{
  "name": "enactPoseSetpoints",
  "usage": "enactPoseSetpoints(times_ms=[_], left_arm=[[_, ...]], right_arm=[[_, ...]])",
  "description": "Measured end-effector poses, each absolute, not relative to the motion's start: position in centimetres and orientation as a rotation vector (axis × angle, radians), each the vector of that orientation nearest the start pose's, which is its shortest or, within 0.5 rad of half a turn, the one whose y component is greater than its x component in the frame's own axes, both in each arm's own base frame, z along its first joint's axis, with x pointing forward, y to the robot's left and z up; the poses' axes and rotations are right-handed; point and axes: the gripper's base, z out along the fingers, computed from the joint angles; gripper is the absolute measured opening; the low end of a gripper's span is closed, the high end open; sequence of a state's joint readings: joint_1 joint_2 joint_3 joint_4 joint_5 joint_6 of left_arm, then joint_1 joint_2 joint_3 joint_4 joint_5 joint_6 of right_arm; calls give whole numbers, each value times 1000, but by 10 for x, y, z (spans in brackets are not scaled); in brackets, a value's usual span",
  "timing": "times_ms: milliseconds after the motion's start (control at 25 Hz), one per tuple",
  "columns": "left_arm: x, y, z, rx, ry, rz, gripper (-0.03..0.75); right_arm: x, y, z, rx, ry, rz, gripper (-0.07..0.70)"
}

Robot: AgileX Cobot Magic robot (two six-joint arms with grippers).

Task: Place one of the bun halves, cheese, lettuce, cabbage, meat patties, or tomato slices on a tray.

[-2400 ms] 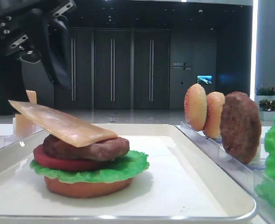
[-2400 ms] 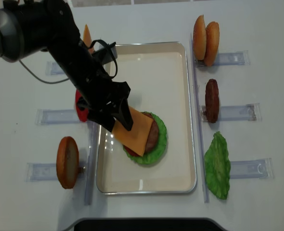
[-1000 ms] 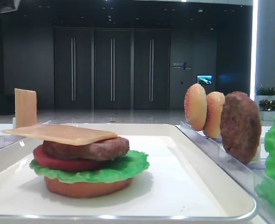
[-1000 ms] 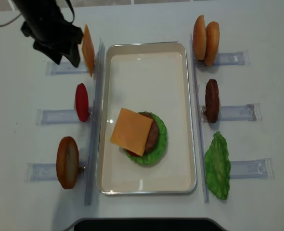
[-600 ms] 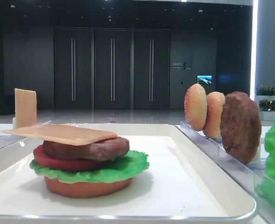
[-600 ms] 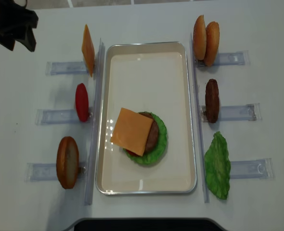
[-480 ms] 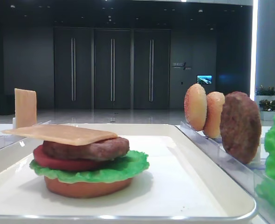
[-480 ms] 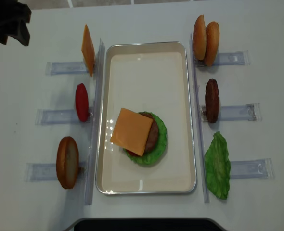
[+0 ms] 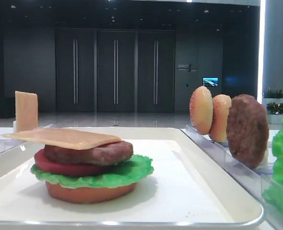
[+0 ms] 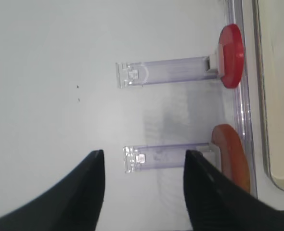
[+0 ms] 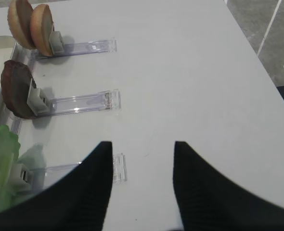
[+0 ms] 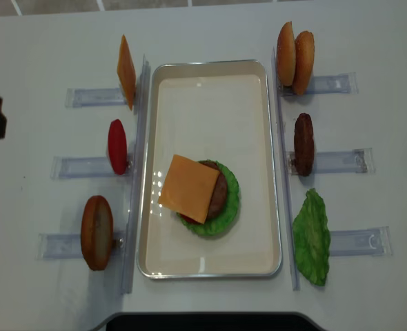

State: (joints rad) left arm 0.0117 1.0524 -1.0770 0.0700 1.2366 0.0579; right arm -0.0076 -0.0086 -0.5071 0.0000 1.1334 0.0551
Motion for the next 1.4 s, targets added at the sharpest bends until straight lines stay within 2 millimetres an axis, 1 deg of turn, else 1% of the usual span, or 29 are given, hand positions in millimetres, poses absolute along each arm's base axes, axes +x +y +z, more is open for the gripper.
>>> enactPoseSetpoints(times_ms=[200, 280, 320, 440, 640, 880, 1000, 1240, 1400], left_arm=[[118, 7, 351, 65, 2590, 120, 398], [96, 7, 345, 62, 2550, 120, 398], [81, 7, 342, 59, 2514, 120, 398], [51, 6, 328, 55, 2447, 116, 398], [15, 5, 300, 15, 2346, 92, 398], [-10, 4, 277, 1, 2213, 83, 398], [-15, 4, 269, 1, 2170, 81, 398], [-13, 4, 270, 1, 2139, 77, 398], [-8, 3, 265, 3, 2124, 69, 398]], right_arm=[[-10, 0, 273, 66, 2100, 29, 290], [-10, 0, 273, 66, 2100, 29, 290], [-10, 0, 273, 66, 2100, 29, 290], [-10, 0, 273, 66, 2100, 29, 290], [-10, 0, 273, 66, 2100, 29, 290], [-10, 0, 273, 66, 2100, 29, 290], [-10, 0, 273, 66, 2100, 29, 290], [-10, 0, 273, 66, 2100, 28, 290], [-10, 0, 273, 66, 2100, 28, 290]])
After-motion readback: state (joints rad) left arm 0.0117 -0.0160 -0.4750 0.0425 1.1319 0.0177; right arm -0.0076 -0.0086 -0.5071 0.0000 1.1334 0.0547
